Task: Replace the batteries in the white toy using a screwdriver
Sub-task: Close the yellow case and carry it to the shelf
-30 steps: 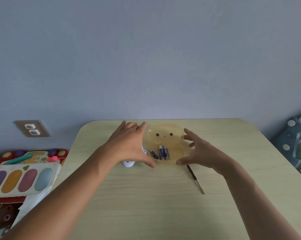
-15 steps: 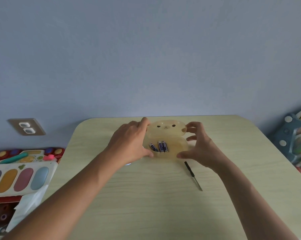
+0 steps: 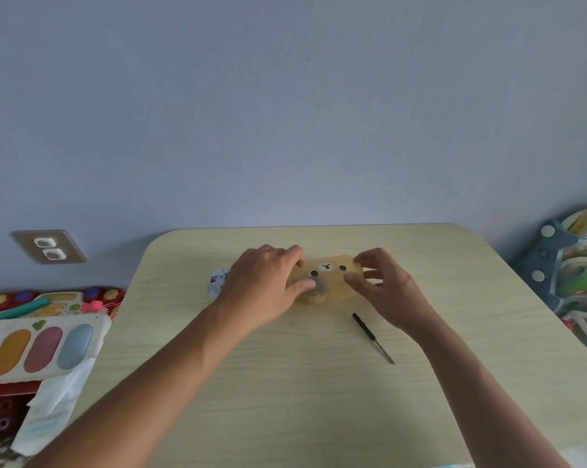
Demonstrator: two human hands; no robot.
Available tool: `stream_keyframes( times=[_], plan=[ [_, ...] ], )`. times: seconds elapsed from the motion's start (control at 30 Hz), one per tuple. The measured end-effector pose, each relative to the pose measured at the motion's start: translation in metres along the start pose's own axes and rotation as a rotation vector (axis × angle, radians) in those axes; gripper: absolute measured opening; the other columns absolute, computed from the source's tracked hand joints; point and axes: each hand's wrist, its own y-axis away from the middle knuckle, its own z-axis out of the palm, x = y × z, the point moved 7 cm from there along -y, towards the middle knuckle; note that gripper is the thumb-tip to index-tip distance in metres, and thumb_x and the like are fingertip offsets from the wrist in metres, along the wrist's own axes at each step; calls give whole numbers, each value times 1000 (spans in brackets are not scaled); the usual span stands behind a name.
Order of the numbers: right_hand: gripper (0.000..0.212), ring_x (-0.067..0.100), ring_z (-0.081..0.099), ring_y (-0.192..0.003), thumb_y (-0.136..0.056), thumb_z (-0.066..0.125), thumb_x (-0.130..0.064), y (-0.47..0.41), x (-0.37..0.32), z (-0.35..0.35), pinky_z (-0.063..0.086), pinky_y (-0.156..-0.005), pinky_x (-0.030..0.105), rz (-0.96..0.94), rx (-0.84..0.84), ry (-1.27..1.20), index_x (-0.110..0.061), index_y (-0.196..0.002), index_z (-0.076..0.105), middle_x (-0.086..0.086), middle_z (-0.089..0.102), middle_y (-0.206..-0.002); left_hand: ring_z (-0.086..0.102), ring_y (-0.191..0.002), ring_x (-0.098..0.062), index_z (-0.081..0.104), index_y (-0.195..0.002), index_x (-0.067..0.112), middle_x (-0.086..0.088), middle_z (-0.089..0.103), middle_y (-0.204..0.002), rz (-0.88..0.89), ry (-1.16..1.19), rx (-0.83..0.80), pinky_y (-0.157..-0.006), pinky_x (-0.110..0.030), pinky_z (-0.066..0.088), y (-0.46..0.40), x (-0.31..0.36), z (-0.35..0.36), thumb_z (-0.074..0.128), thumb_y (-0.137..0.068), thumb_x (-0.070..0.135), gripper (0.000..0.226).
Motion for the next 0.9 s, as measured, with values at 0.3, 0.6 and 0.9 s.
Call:
stream_keyframes(
  times=[0.3, 0.6, 0.9],
  plan=[
    [35, 0, 62, -98, -85, 76, -34, 0, 0, 1, 49, -76, 20, 47, 51, 1, -22, -113, 58, -15, 62, -110, 64, -110, -15, 62, -122, 26, 9, 73, -115, -42, 20, 15, -86, -29, 44, -3, -4, 7, 67, -89, 59, 47],
    [30, 6, 61, -90, -80, 78, -39, 13, -4, -10, 50, -70, 24, 29, 68, 182, -24, -95, 57, -10, 60, -101, 60, -121, -16, 56, -139, 29, 9, 71, -125, -71, 24, -35, -96, -34, 46, -5, -9, 13, 62, -91, 61, 58],
    [20, 4, 59, -80, -71, 85, -32, 39, 1, 1, 42, -63, 15, 61, -161, 329, -23, -78, 68, -7, 58, -91, 58, -122, -17, 52, -144, 31, 9, 69, -128, -96, -76, -138, -101, -35, 45, -5, -7, 19, 68, -69, 82, 92]
  ],
)
